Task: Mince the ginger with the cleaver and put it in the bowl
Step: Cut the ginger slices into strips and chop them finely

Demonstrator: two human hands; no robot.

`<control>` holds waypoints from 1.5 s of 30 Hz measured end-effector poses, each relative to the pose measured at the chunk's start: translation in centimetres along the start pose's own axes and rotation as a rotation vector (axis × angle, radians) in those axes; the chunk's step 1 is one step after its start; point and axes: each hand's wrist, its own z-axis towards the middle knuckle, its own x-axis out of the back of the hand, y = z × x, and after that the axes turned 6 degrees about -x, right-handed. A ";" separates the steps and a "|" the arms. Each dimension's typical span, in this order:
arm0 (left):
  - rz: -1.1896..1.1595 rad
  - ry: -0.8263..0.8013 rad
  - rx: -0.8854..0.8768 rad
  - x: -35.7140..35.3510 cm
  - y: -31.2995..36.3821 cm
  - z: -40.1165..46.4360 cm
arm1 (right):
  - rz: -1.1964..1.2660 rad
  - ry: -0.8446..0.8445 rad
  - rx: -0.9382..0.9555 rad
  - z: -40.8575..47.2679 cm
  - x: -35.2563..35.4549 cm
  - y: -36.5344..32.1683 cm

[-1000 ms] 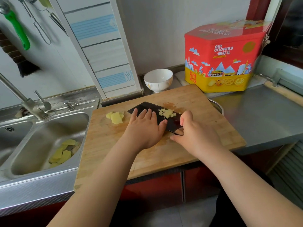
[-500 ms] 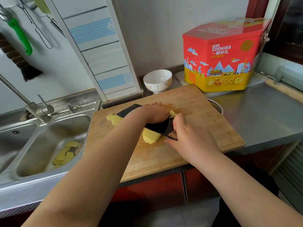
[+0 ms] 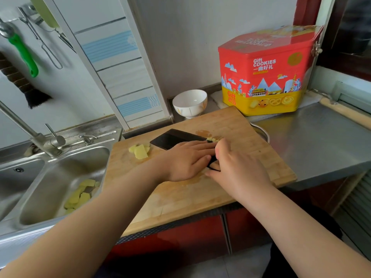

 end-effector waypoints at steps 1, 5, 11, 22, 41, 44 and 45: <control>0.007 -0.039 0.007 0.0 -0.3 0.6 | -0.002 -0.008 0.000 0.0 0.0 -0.1; 0.077 -0.240 0.093 0.4 -1.8 2.9 | 0.007 -0.057 0.014 -0.2 0.5 -0.4; -0.089 -0.112 0.304 2.0 -3.7 3.8 | -0.005 -0.067 0.007 -0.6 1.0 -0.6; -0.287 1.315 0.416 0.2 -1.4 -3.5 | 0.434 -0.230 -0.211 2.7 3.4 1.5; -0.036 0.488 0.507 -8.8 -1.4 -5.4 | 0.607 -0.570 -0.279 4.4 3.6 0.2; -0.023 0.515 0.526 -9.5 -1.6 -7.2 | 0.588 -0.602 -0.252 4.3 3.1 -0.8; -0.023 0.522 0.538 -9.7 -1.7 -7.7 | 0.593 -0.604 -0.245 4.3 2.9 -1.1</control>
